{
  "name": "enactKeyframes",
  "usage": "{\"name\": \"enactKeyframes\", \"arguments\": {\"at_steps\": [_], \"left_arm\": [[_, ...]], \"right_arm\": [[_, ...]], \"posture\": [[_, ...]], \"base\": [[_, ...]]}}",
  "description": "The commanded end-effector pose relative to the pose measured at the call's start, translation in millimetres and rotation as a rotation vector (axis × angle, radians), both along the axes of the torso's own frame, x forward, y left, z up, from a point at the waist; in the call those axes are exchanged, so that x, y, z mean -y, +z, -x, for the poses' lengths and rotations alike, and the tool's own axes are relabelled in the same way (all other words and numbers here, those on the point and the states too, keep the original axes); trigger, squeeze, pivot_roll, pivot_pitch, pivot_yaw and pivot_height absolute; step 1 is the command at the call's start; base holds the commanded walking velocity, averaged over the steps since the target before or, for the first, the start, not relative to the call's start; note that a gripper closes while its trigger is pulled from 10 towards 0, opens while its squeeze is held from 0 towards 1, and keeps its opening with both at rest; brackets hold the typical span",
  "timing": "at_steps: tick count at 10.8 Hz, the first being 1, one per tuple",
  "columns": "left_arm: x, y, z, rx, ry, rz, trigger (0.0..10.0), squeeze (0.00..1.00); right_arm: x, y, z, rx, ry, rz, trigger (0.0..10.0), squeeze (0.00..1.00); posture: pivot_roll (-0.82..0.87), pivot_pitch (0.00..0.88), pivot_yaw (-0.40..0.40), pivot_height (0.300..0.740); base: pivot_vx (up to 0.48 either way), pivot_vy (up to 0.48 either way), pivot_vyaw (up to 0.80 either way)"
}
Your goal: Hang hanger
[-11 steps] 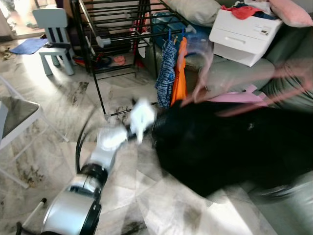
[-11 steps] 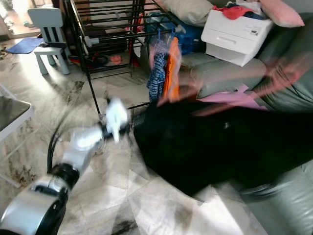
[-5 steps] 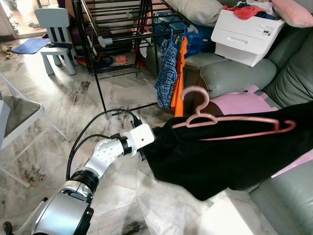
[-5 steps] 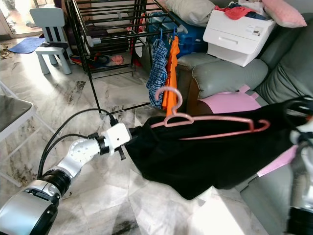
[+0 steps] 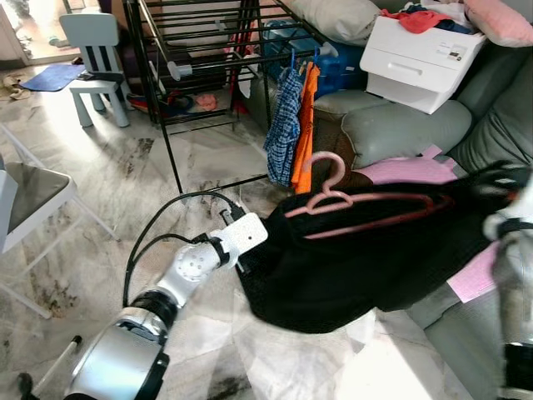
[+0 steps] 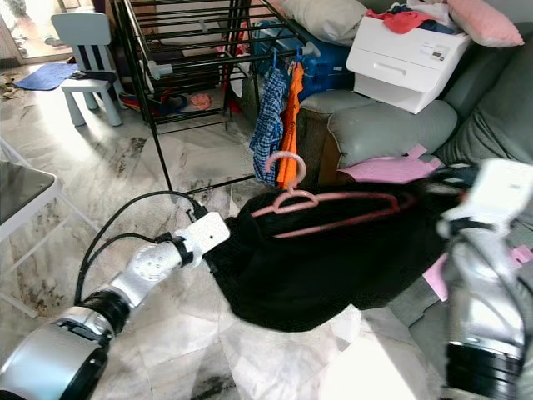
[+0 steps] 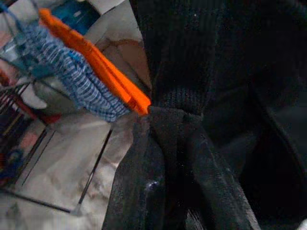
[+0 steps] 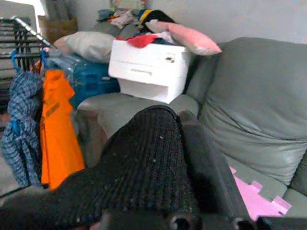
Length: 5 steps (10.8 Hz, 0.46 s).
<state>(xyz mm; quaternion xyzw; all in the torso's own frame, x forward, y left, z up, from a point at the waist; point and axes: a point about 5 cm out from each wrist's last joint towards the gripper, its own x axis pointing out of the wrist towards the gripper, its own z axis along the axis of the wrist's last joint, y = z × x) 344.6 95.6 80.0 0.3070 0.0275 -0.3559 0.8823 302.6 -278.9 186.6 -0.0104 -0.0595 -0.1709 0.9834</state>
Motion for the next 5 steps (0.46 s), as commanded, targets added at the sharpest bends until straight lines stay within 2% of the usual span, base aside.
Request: {"name": "enactKeyframes", "arguments": {"at_steps": [1,3,4,5], "left_arm": [[0.5,4.4,-4.3,0.01,0.025,0.002,0.0,0.0],[11.7,-1.8,-3.4,-0.098,0.129,0.156,0.0,0.0],[27.0,-5.2,0.1,-0.175,0.144,0.257,1.8,0.0],[46.0,-5.8,7.7,-0.226,0.069,0.342,2.7,0.0]], "right_arm": [[-0.2,7.4,-3.4,0.028,-0.013,0.016,0.0,0.0],[-12.9,-8.0,-11.5,-0.039,0.035,0.067,0.0,0.0],[-28.1,-23.6,-16.1,-0.104,0.1,0.151,0.0,0.0],[-42.1,-36.5,-19.2,-0.144,0.17,0.192,0.0,0.0]], "posture": [[0.0,0.0,-0.044,0.74],[0.0,0.0,-0.041,0.74],[0.01,0.0,-0.042,0.74],[0.01,0.0,-0.044,0.74]], "base": [[0.0,0.0,0.0],[0.0,0.0,0.0],[0.0,0.0,0.0],[0.0,0.0,0.0]]}}
